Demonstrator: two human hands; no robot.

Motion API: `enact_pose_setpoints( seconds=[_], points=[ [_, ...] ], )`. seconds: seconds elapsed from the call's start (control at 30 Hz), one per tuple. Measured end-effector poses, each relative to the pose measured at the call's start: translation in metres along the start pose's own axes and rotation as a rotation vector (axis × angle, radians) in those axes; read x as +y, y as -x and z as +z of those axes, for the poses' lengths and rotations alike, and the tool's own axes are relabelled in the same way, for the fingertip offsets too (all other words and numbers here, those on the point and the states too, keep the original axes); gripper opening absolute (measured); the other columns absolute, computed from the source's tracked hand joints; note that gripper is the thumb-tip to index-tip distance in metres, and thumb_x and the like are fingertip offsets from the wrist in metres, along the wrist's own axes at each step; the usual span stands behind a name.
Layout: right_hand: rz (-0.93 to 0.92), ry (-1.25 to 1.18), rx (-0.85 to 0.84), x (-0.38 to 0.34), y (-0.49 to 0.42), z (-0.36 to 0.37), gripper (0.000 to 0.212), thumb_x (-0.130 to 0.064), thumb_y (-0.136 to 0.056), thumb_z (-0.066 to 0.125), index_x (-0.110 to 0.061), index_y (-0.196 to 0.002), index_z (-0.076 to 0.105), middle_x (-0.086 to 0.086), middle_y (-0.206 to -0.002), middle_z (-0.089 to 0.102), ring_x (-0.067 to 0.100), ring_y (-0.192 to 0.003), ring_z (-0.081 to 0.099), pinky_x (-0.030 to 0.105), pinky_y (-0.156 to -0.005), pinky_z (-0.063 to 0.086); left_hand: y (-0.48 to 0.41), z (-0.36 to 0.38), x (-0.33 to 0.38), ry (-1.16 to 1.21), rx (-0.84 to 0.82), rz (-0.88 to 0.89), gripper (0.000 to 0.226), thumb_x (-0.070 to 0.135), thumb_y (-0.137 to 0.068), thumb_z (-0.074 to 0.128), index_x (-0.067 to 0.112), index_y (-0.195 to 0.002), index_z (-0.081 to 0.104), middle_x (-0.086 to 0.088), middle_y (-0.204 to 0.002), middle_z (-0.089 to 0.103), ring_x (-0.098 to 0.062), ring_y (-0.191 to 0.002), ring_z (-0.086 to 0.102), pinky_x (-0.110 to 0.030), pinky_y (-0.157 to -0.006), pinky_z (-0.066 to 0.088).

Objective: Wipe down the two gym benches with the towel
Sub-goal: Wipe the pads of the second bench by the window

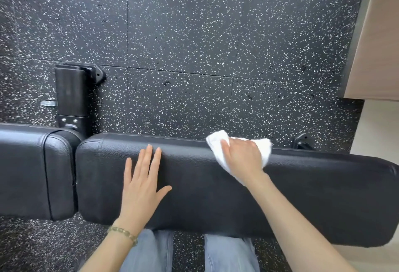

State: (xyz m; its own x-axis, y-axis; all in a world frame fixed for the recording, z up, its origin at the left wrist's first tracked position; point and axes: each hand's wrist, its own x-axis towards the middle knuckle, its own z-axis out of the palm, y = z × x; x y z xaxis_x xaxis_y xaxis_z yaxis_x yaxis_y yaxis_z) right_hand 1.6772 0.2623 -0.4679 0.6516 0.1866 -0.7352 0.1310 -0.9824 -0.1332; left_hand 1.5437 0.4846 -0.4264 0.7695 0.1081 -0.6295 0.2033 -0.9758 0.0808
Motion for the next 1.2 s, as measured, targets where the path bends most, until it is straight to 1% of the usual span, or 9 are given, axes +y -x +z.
enact_pose_setpoints(
  seconds=[0.13, 0.3, 0.43, 0.53, 0.77, 0.93, 1.03, 1.1, 1.2],
  points=[
    [0.028, -0.034, 0.129, -0.07, -0.001, 0.02, 0.047, -0.032, -0.099, 0.03, -0.005, -0.098, 0.069, 0.011, -0.098, 0.071, 0.028, -0.097, 0.063, 0.043, -0.096, 0.037, 0.0, -0.004, -0.045, -0.012, 0.035, -0.071, 0.09, 0.062, -0.082, 0.042, 0.002, -0.147, 0.023, -0.016, -0.153, 0.024, -0.029, -0.142, 0.02, -0.051, -0.115, 0.008],
    [-0.213, -0.06, -0.109, -0.147, -0.006, 0.015, 0.048, -0.036, -0.103, 0.022, -0.012, -0.136, 0.046, 0.005, -0.14, 0.049, 0.023, -0.131, 0.04, 0.04, -0.109, 0.02, 0.004, -0.01, -0.094, -0.001, 0.0, -0.119, 0.086, 0.059, -0.083, 0.033, -0.001, -0.145, 0.027, -0.018, -0.151, 0.028, -0.031, -0.14, 0.025, -0.05, -0.115, 0.01],
    [-0.084, 0.042, -0.055, -0.102, 0.0, 0.001, 0.044, -0.035, -0.098, 0.019, -0.019, -0.099, 0.061, 0.002, -0.103, 0.067, 0.025, -0.096, 0.058, 0.037, -0.083, 0.039, 0.007, -0.015, -0.115, 0.003, -0.035, -0.075, 0.079, 0.052, -0.085, 0.032, 0.001, -0.145, 0.029, -0.016, -0.152, 0.029, -0.028, -0.138, 0.032, -0.051, -0.113, 0.019],
    [0.253, 0.055, -0.022, -0.108, -0.002, 0.002, 0.055, -0.039, -0.095, 0.014, -0.013, -0.094, 0.062, 0.007, -0.096, 0.068, 0.027, -0.095, 0.059, 0.039, -0.093, 0.036, 0.008, -0.015, -0.131, 0.014, -0.037, 0.006, 0.074, 0.048, -0.086, 0.034, 0.003, -0.145, 0.032, -0.012, -0.152, 0.029, -0.025, -0.139, 0.03, -0.047, -0.113, 0.019],
    [-0.217, -0.106, -0.1, -0.288, -0.013, 0.027, 0.046, -0.034, -0.103, 0.026, -0.009, -0.135, 0.047, 0.008, -0.139, 0.051, 0.023, -0.129, 0.042, 0.036, -0.11, 0.02, 0.013, -0.011, -0.175, 0.047, -0.011, 0.056, 0.079, 0.035, -0.077, 0.072, 0.001, -0.14, 0.039, -0.015, -0.147, 0.037, -0.028, -0.136, 0.036, -0.049, -0.11, 0.024],
    [-0.035, -0.01, -0.038, -0.222, -0.01, 0.016, 0.068, -0.045, -0.093, 0.004, -0.012, -0.108, 0.062, 0.007, -0.109, 0.067, 0.026, -0.104, 0.057, 0.036, -0.093, 0.037, 0.015, -0.018, -0.21, 0.068, 0.017, -0.009, 0.07, 0.043, -0.087, 0.039, 0.0, -0.142, 0.035, -0.015, -0.149, 0.034, -0.027, -0.139, 0.03, -0.047, -0.113, 0.02],
    [0.207, 0.037, -0.019, -0.226, -0.01, 0.012, 0.047, -0.032, -0.098, 0.023, -0.009, -0.095, 0.064, 0.01, -0.098, 0.067, 0.03, -0.097, 0.059, 0.041, -0.093, 0.038, 0.012, -0.021, -0.235, 0.078, 0.024, -0.075, 0.072, 0.044, -0.087, 0.035, -0.001, -0.143, 0.032, -0.016, -0.149, 0.033, -0.027, -0.139, 0.028, -0.047, -0.114, 0.019],
    [0.076, -0.048, 0.008, -0.269, -0.012, 0.021, 0.028, -0.02, -0.095, 0.041, -0.005, -0.094, 0.065, 0.015, -0.093, 0.067, 0.035, -0.093, 0.061, 0.044, -0.088, 0.041, 0.011, -0.021, -0.249, 0.066, 0.025, -0.097, 0.073, 0.045, -0.087, 0.034, -0.001, -0.144, 0.031, -0.016, -0.15, 0.032, -0.027, -0.139, 0.028, -0.047, -0.114, 0.018],
    [-0.188, -0.131, -0.046, -0.339, -0.011, 0.032, 0.047, -0.034, -0.099, 0.029, -0.005, -0.114, 0.062, 0.014, -0.116, 0.064, 0.032, -0.113, 0.055, 0.043, -0.101, 0.032, 0.013, -0.019, -0.259, 0.056, 0.024, -0.099, 0.073, 0.045, -0.087, 0.033, -0.001, -0.144, 0.029, -0.017, -0.15, 0.031, -0.027, -0.139, 0.028, -0.047, -0.114, 0.018]
  ],
)
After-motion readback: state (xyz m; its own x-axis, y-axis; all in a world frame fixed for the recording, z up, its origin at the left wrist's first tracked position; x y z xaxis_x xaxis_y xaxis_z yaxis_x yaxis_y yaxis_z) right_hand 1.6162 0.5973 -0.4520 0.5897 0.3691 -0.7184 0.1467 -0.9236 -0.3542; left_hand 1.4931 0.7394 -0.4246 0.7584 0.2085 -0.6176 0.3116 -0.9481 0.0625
